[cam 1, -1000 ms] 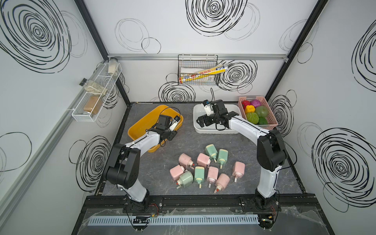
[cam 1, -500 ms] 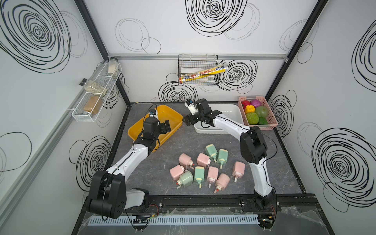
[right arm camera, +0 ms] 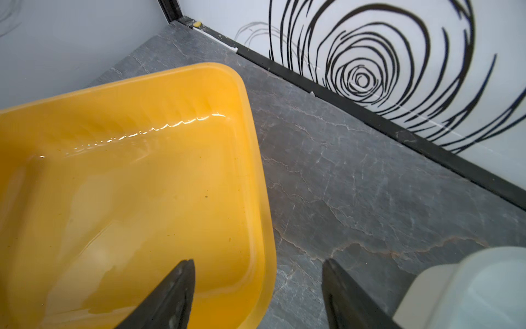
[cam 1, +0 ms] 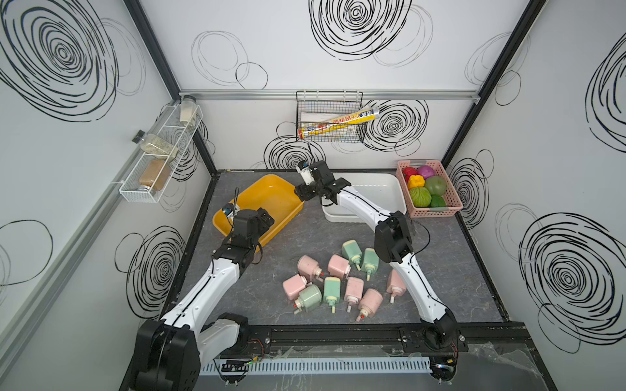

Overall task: Place the pencil sharpeners by color into the storage box
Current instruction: Move the storage box to the center of the board.

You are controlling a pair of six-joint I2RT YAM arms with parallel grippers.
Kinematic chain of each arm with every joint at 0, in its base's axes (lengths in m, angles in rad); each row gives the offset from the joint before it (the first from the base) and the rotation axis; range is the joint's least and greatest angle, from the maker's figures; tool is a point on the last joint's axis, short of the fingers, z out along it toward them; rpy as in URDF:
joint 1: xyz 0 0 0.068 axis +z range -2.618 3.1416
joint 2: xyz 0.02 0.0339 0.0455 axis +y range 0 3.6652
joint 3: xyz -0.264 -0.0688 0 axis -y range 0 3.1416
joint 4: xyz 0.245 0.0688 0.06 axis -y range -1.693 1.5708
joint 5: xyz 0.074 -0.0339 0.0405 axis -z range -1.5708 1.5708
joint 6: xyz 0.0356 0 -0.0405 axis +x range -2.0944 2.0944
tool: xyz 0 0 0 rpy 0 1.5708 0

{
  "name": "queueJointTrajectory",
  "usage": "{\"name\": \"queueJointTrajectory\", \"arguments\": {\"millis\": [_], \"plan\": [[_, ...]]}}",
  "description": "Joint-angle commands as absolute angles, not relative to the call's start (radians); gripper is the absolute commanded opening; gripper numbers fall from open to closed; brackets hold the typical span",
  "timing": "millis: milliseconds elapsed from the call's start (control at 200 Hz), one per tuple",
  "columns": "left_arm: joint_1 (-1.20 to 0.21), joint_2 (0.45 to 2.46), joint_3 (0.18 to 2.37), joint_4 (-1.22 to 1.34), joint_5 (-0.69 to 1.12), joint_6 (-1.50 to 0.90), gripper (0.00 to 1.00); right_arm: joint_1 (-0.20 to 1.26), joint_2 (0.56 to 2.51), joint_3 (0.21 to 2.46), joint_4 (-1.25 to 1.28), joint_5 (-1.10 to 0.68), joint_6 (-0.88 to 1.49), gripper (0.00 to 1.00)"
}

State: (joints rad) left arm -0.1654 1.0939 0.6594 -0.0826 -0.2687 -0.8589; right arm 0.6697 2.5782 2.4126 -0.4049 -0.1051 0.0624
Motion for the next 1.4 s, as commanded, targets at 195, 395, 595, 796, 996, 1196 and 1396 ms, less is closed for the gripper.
{"name": "queueJointTrajectory", "arguments": {"millis": [195, 395, 595, 796, 996, 1196, 1396], "plan": [[-0.173, 1.109, 0.599, -0.156, -0.226, -1.016, 0.99, 0.667, 2.645, 2.476, -0.482, -0.051, 0.104, 0.64], [-0.168, 1.116, 0.585, -0.154, -0.249, -1.023, 0.99, 0.676, 2.668, 2.515, -0.557, 0.001, 0.105, 0.64], [-0.143, 1.115, 0.548, -0.158, -0.239, -1.046, 0.99, 0.695, 2.659, 2.514, -0.696, 0.068, 0.062, 0.65], [-0.096, 1.120, 0.520, -0.132, -0.237, -1.034, 0.99, 0.718, 2.637, 2.505, -0.786, 0.175, 0.058, 0.67], [-0.055, 1.170, 0.540, -0.114, -0.293, -1.011, 0.99, 0.748, 2.577, 2.462, -0.805, 0.230, 0.042, 0.68], [-0.014, 1.272, 0.572, -0.037, -0.402, -0.978, 0.99, 0.769, 2.523, 2.415, -0.842, 0.185, 0.037, 0.65], [0.044, 1.365, 0.645, 0.077, -0.350, -0.827, 0.99, 0.772, 2.455, 2.321, -0.786, 0.179, 0.054, 0.49]]}}
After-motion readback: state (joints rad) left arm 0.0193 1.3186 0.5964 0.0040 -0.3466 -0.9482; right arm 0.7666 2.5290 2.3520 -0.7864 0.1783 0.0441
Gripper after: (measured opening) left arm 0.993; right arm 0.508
